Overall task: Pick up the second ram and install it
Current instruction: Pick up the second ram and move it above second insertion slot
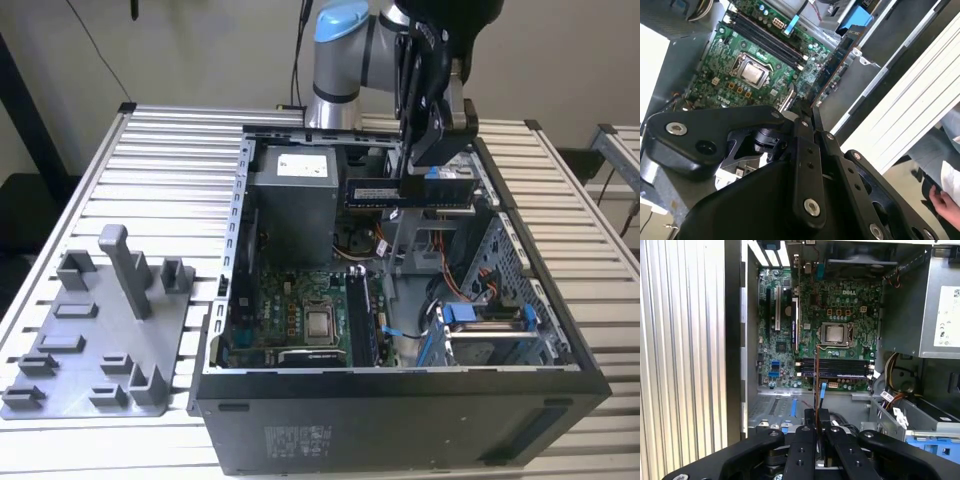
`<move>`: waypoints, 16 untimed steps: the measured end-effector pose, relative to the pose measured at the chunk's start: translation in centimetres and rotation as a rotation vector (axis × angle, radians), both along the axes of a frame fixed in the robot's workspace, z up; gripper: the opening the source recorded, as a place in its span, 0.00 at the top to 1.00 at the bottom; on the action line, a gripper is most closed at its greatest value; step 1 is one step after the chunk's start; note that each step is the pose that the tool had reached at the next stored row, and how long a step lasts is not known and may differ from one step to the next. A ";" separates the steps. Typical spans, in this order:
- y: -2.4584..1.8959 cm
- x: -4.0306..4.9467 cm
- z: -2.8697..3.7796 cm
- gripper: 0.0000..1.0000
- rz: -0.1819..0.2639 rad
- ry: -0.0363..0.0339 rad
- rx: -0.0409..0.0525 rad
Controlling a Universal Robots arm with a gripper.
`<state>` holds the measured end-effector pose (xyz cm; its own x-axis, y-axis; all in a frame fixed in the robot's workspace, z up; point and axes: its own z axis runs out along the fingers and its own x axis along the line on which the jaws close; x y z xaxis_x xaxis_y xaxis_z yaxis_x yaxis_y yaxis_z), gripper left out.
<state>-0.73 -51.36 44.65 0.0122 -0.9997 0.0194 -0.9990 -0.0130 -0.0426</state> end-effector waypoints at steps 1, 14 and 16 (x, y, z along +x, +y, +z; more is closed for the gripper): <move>0.00 0.00 0.00 0.86 0.000 0.0000 0.0000; 2.06 0.00 -0.05 0.86 0.000 0.0000 0.0036; 2.43 0.00 -0.07 0.86 0.000 -0.0001 0.0064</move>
